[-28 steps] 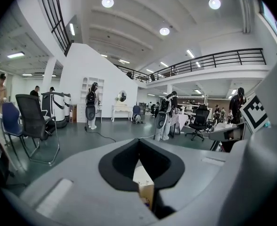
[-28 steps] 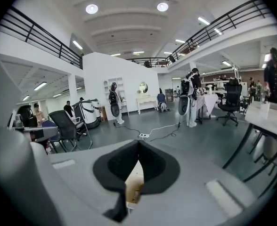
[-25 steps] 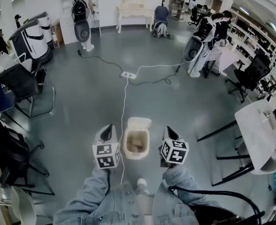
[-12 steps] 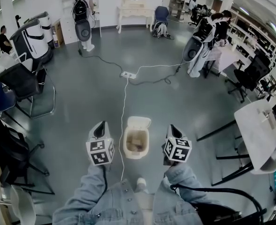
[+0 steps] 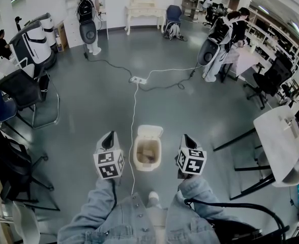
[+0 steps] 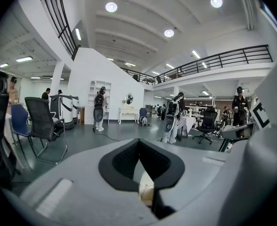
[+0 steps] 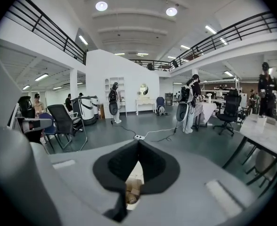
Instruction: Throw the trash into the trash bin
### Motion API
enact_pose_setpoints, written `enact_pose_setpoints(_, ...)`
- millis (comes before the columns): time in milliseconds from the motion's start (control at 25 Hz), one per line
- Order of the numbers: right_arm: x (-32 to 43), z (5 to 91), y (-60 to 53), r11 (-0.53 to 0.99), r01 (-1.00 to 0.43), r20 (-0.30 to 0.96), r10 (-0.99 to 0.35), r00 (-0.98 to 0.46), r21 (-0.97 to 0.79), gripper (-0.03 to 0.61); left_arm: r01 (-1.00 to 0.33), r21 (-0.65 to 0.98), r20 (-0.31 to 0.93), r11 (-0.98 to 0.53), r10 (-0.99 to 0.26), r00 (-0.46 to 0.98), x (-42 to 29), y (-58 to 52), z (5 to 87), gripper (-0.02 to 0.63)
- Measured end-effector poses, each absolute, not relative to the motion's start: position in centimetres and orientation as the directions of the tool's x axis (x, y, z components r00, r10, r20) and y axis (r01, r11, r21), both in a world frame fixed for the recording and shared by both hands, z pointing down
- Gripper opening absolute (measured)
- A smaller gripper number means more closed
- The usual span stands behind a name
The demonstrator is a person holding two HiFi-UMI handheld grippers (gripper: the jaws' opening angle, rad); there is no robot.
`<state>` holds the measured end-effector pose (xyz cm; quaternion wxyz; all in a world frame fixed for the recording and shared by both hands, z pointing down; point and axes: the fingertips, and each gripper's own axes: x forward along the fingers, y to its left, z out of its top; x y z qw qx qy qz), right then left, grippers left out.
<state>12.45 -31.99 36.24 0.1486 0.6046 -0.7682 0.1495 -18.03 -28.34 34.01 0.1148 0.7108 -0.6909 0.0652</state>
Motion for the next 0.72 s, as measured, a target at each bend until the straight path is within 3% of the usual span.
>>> enact_pose_setpoints(720,13.26,36.32,-31.53,0.195,-0.980,0.410,-0.892,-0.190,-0.031,0.003,-0.997,0.075,0.266,-0.028,-0.963,0.047,-17.45,-28.01,34.79,0.009)
